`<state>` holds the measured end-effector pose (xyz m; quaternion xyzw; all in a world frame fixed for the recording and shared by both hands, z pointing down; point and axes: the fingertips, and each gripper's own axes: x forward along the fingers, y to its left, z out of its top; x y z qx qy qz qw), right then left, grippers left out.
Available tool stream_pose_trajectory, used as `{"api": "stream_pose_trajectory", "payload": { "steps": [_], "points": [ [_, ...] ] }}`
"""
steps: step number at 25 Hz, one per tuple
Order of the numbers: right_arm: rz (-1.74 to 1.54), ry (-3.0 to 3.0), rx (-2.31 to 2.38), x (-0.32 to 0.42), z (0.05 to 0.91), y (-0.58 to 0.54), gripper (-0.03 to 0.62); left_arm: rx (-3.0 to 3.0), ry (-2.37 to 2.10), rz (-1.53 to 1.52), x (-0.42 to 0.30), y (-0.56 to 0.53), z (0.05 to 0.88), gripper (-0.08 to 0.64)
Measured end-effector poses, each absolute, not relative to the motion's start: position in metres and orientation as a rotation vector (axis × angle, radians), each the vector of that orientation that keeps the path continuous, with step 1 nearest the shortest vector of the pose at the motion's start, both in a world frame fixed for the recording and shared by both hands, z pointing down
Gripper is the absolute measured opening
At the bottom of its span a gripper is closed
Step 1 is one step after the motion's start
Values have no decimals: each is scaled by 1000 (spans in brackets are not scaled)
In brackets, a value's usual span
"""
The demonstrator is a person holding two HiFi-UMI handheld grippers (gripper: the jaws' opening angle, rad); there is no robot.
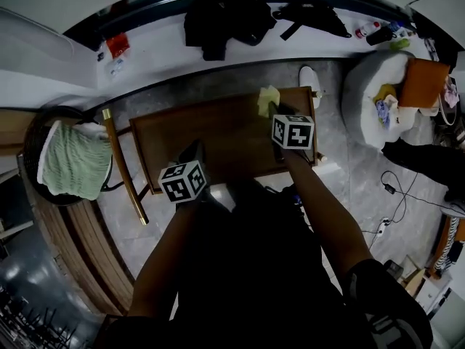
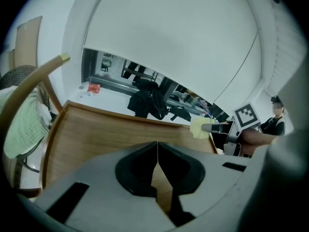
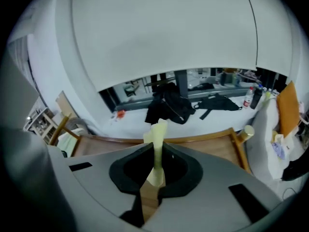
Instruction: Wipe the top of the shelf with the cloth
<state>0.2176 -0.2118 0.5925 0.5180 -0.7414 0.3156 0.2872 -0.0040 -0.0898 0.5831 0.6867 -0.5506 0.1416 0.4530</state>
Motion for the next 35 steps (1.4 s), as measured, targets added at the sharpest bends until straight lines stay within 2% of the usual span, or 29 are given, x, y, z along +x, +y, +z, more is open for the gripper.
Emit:
{"api": "stream_pose_trajectory", "payload": {
  "steps": [10, 18, 27, 35],
  "points": [
    [945, -2182, 1078, -2, 587, -152, 44, 1691, -1449, 296, -119, -60, 533, 15],
    [985, -2233, 925, -130, 613, -118, 44, 1691, -1503, 316, -207, -43, 520, 14],
    [1026, -2144, 862, -184, 666, -94, 44, 1718, -1416, 405, -230, -21, 546, 14],
    [878, -2135, 793, -187, 687, -90, 44, 1748, -1353, 428, -220, -22, 552, 14]
  ]
}}
